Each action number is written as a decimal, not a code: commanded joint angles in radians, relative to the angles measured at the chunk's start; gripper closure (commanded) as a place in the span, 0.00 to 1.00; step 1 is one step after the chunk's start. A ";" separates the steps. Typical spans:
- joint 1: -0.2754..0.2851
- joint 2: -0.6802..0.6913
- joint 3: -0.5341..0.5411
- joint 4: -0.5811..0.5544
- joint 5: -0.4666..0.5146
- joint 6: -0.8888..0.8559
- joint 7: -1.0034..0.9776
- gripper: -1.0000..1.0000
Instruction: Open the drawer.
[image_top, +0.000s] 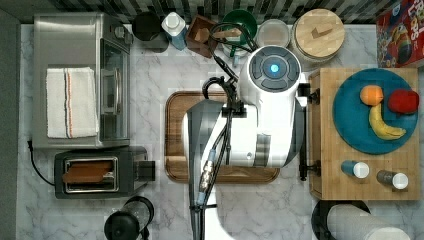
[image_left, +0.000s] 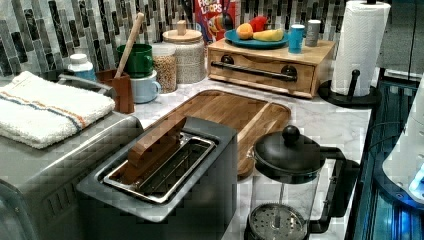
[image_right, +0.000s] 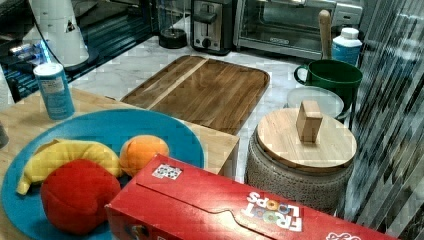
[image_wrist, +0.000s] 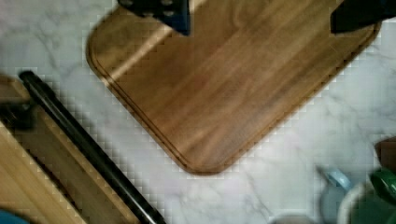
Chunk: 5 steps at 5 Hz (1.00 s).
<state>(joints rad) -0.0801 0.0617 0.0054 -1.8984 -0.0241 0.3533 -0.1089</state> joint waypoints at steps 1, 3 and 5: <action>-0.068 0.050 0.036 -0.030 -0.063 0.030 -0.359 0.00; -0.052 0.071 -0.015 -0.027 -0.152 0.037 -0.654 0.00; -0.093 0.078 -0.039 -0.081 -0.173 0.180 -0.871 0.00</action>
<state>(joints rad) -0.1545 0.1338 -0.0114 -1.9639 -0.1874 0.4734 -0.8823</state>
